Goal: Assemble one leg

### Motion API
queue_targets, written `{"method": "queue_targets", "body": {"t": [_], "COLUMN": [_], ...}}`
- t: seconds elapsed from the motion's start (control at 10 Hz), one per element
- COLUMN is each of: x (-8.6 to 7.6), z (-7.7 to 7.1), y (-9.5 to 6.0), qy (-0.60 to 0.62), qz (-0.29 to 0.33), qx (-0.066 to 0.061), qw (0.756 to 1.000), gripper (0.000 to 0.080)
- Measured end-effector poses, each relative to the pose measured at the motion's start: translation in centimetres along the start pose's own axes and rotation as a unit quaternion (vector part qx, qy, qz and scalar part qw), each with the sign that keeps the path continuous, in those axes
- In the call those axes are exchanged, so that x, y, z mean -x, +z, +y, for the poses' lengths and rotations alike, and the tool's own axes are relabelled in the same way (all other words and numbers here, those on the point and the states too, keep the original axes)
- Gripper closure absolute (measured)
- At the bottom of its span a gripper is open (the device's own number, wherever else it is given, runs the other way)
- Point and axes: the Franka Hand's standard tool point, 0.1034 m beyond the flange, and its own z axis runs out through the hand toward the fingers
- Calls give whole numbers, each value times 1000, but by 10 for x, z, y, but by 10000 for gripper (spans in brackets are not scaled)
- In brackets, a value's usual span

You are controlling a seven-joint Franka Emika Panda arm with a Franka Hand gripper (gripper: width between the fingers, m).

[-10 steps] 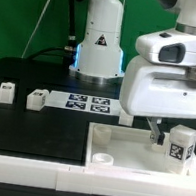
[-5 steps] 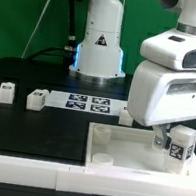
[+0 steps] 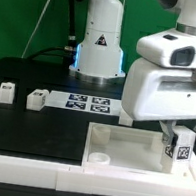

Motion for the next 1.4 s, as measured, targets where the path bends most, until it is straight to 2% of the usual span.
{"method": "queue_targets", "body": {"t": [0.2, 0.4, 0.5, 0.7, 0.9, 1.1, 1.2, 1.3, 1.4], "x": [-1, -1, 0, 5, 13, 15, 15, 15, 15], "z": [2, 3, 6, 12, 21, 25, 24, 24, 24], "y": [0, 0, -1, -1, -2, -2, -1, -1, -1], "qy": [138, 263, 298, 394, 461, 477, 476, 476, 476], "qz": [2, 2, 0, -5, -17, -18, -17, -18, -18], "qx": [0, -2, 5, 22, 52, 56, 55, 55, 55], "qw": [990, 965, 955, 919, 886, 877, 878, 878, 878], "gripper": [509, 508, 507, 504, 495, 490, 366, 366, 212]}}
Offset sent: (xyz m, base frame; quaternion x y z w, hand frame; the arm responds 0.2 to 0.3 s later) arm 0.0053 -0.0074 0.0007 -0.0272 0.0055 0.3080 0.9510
